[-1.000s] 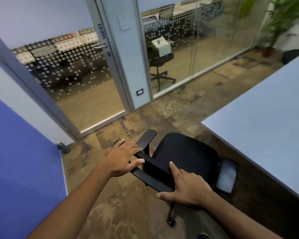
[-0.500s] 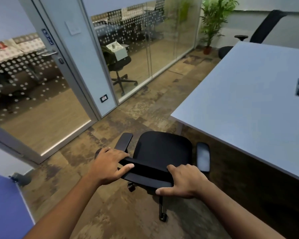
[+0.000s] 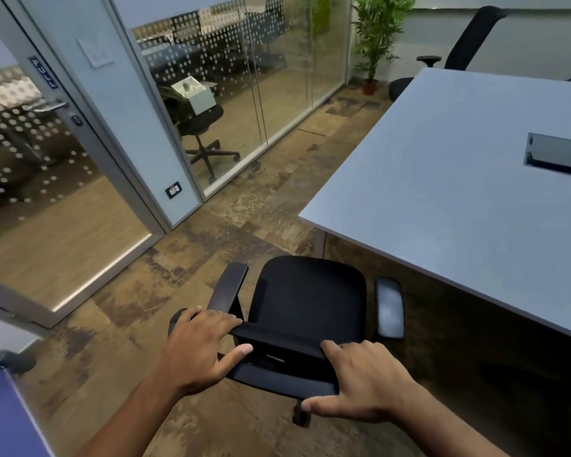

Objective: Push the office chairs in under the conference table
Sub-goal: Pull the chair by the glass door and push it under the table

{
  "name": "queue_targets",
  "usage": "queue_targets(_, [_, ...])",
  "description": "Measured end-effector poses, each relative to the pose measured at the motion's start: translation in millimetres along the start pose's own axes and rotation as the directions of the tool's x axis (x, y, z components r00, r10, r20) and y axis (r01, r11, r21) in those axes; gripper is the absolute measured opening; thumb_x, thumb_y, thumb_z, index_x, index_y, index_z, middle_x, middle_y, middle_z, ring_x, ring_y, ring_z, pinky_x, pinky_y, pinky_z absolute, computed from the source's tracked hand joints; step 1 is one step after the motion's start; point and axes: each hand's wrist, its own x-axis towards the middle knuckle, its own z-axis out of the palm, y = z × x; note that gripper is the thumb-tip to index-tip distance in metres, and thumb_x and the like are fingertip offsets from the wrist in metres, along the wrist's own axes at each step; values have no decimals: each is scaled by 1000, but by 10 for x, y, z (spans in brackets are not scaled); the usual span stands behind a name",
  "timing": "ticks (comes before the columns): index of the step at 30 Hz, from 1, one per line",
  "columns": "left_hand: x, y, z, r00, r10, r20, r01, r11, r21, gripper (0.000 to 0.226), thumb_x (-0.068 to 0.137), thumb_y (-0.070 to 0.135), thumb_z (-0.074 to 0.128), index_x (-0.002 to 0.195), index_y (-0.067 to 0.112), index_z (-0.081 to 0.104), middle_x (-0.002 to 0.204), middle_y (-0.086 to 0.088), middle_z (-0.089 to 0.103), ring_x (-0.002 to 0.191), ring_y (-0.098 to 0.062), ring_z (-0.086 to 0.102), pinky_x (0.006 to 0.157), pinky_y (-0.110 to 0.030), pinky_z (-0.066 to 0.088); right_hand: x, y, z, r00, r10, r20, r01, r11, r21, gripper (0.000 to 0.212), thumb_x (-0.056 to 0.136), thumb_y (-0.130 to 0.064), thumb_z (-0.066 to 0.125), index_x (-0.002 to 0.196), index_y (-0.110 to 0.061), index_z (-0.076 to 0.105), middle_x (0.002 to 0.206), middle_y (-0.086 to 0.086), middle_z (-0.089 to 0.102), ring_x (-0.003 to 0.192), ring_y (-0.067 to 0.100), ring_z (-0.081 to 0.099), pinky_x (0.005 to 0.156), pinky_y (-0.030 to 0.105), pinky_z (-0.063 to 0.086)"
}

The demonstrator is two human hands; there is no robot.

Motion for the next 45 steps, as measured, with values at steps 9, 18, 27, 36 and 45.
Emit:
queue_targets(9, [214,614,138,997,76,22,-75,997,-31,67,100,82,36,127,34,74,129,17,73,124,-9,64,115,-44,40,-563,402,-44,992,117,55,-121,991,64,112,62,-117,24,123,-28,53,96,-5,65,82,23,63,76,46,50])
queue_targets(18, [454,1225,280,987,145,64,-141,987,-74,70,98,85,37,129,35,74,130,20,71,127,-7,62,118,-46,40,-1096,767,-147,956,268,117,-278,958,77,121,58,-118,25,140,-32,47,125,-10,66,104,21,67,89,46,55])
queue_targets(27, [828,1804,346,980,196,46,-191,977,-93,72,97,87,36,120,33,77,118,19,75,116,-8,67,112,-43,44,-1635,874,81,835,502,-226,-513,858,15,114,72,-108,41,126,-15,78,115,0,79,98,26,78,81,55,63])
queue_targets(36, [1243,2327,504,971,238,15,-236,968,-90,75,97,87,33,118,31,78,114,16,78,112,-11,70,109,-47,46,-1869,1467,-24,806,510,-300,-531,847,11,108,76,-106,48,129,-16,75,119,-3,78,103,24,75,86,50,61])
queue_targets(45, [1841,2673,550,965,262,22,-260,963,-78,77,97,87,30,122,32,78,117,17,78,114,-8,70,111,-44,44,-1802,2061,-116,787,514,-341,-537,843,31,100,79,-106,41,119,-19,72,108,-5,76,93,23,72,81,47,56])
